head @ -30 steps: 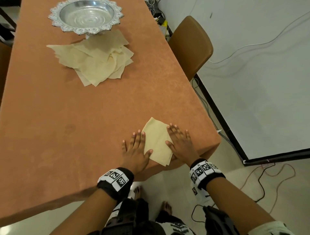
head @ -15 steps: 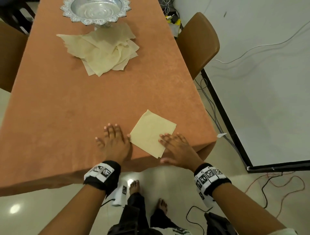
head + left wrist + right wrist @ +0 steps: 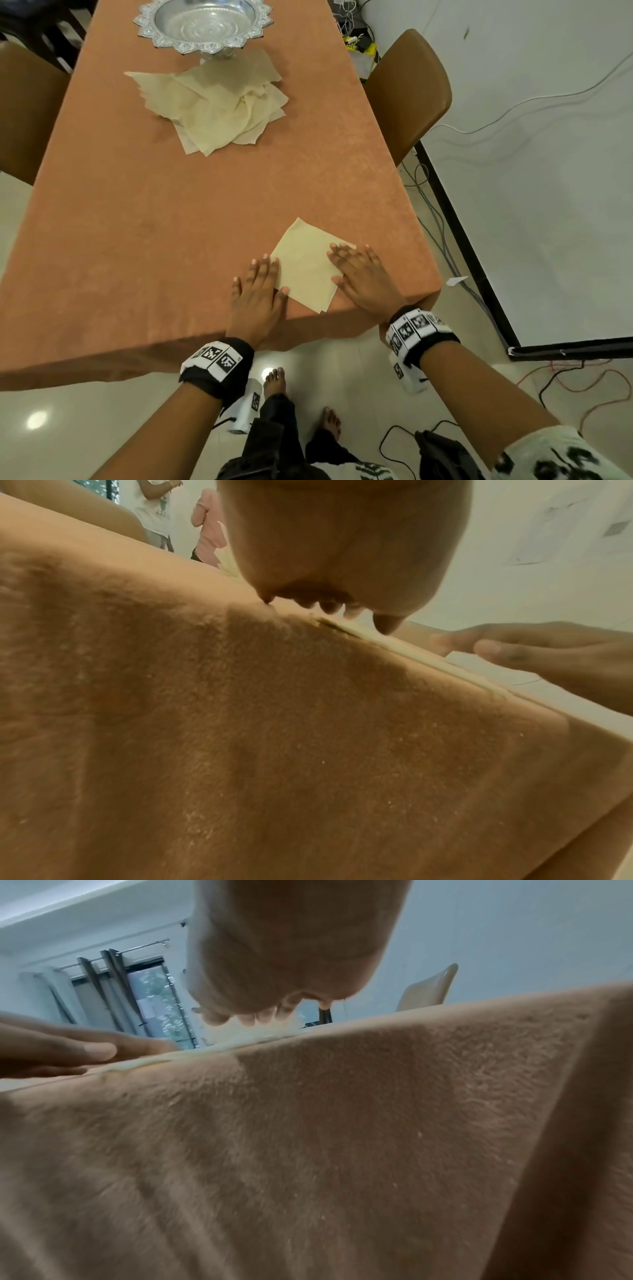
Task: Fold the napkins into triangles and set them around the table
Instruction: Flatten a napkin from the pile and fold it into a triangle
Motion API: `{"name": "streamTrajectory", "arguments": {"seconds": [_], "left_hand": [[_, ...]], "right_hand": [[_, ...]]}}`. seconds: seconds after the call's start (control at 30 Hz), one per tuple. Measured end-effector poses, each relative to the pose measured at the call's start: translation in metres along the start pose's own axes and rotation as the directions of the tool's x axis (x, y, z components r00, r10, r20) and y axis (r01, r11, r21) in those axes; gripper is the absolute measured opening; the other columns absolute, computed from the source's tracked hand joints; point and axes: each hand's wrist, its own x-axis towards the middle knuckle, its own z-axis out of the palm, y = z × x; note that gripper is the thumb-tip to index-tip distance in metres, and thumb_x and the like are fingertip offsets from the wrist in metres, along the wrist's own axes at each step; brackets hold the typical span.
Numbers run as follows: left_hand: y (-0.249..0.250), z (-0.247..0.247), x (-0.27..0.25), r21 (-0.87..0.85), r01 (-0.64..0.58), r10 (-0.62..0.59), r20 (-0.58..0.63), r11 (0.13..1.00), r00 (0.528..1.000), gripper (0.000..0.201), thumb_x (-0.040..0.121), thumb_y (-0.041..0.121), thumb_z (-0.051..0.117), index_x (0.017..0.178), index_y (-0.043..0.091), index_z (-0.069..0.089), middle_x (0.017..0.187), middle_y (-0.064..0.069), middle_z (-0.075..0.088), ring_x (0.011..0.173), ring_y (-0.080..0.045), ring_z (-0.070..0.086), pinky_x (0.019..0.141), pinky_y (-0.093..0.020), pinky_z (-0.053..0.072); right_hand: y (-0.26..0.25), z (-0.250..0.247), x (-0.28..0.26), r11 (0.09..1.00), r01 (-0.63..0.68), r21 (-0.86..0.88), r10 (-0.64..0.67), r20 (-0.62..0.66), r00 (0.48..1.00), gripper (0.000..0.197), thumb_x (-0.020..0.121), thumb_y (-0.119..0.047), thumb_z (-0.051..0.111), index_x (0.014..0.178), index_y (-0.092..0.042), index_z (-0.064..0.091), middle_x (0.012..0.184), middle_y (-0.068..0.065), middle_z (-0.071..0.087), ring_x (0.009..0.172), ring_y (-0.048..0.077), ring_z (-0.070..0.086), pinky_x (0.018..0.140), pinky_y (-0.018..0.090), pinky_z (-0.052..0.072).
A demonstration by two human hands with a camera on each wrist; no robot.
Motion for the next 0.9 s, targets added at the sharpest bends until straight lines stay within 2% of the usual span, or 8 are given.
{"name": "streamTrajectory", "arguments": {"seconds": [0.1,0.2,0.37,0.47,0.53,0.63,0.73,0.9], "left_hand": [[-0.008,0.001,-0.010,-0.013,-0.003,0.002,-0.047,1.000,0.999,0.072,0.089,0.056,0.008,0.153,0.024,0.015,0.160,0.004,0.007,0.148,-0.018,0.000,0.117,-0.049,0.002],[-0.012,0.005,-0.021,0.014,-0.047,0.047,-0.048,0.999,0.998,0.076,0.087,0.062,0.006,0.152,0.026,0.018,0.160,0.004,0.008,0.148,-0.017,0.000,0.116,-0.047,0.000],[-0.015,0.009,-0.030,0.072,-0.088,0.093,-0.069,0.993,0.993,0.073,0.088,0.063,0.008,0.149,0.028,0.027,0.159,0.005,0.016,0.148,-0.017,0.007,0.117,-0.048,0.002],[-0.015,0.007,-0.032,0.065,-0.089,0.098,-0.137,0.994,0.986,0.066,0.090,0.058,0.015,0.141,0.025,0.044,0.153,0.004,0.033,0.144,-0.018,0.021,0.116,-0.048,0.006],[-0.015,0.006,-0.033,0.051,-0.078,0.085,-0.168,0.996,0.982,0.064,0.090,0.056,0.019,0.134,0.024,0.051,0.149,0.003,0.041,0.142,-0.019,0.027,0.115,-0.048,0.006],[-0.018,0.007,-0.036,0.052,-0.093,0.101,-0.188,0.994,0.977,0.059,0.091,0.055,0.023,0.129,0.025,0.057,0.144,0.002,0.046,0.139,-0.019,0.033,0.114,-0.050,0.011],[-0.023,0.008,-0.037,0.017,-0.110,0.111,-0.203,0.994,0.973,0.054,0.091,0.055,0.028,0.127,0.029,0.058,0.143,0.003,0.047,0.137,-0.020,0.034,0.113,-0.050,0.017],[-0.027,0.008,-0.031,-0.031,-0.139,0.128,-0.227,0.990,0.965,0.051,0.086,0.058,0.037,0.120,0.029,0.063,0.137,0.002,0.052,0.129,-0.022,0.042,0.107,-0.047,0.026]], "right_hand": [[-0.006,0.017,-0.021,0.965,0.246,-0.094,-0.256,-0.112,0.960,0.054,0.090,-0.054,0.036,0.127,-0.021,0.056,0.135,-0.002,0.055,0.125,0.018,0.048,0.107,0.047,0.031],[-0.009,0.032,-0.034,0.924,0.350,-0.151,-0.358,-0.029,0.933,0.057,0.086,-0.060,0.041,0.125,-0.021,0.056,0.134,-0.003,0.055,0.121,0.016,0.050,0.103,0.044,0.033],[-0.013,0.035,-0.033,0.912,0.382,-0.151,-0.409,-0.251,0.877,0.026,0.085,-0.020,0.054,0.107,-0.020,0.067,0.111,-0.004,0.067,0.097,0.016,0.060,0.095,0.037,0.034],[-0.012,0.032,-0.029,0.895,0.421,-0.146,-0.445,-0.326,0.834,0.020,0.083,-0.014,0.054,0.093,-0.019,0.071,0.096,-0.005,0.070,0.086,0.015,0.063,0.094,0.035,0.036],[-0.013,0.029,-0.028,0.905,0.413,-0.102,-0.423,-0.335,0.842,0.017,0.081,-0.013,0.057,0.087,-0.020,0.071,0.085,-0.007,0.070,0.076,0.014,0.064,0.089,0.032,0.039],[-0.019,0.023,-0.031,0.931,0.357,0.080,-0.320,-0.296,0.900,0.015,0.078,-0.016,0.059,0.084,-0.020,0.073,0.076,-0.008,0.071,0.067,0.013,0.064,0.071,0.024,0.044],[-0.022,0.009,-0.025,0.923,0.146,0.356,-0.086,-0.178,0.980,0.025,0.089,-0.030,0.049,0.091,-0.018,0.072,0.089,-0.008,0.073,0.079,0.011,0.066,0.072,0.024,0.045],[-0.016,-0.014,0.014,0.860,-0.091,0.502,0.120,-0.026,0.992,0.014,0.091,-0.020,0.060,0.100,-0.016,0.070,0.099,-0.002,0.071,0.084,0.010,0.058,0.072,0.025,0.038]]}}
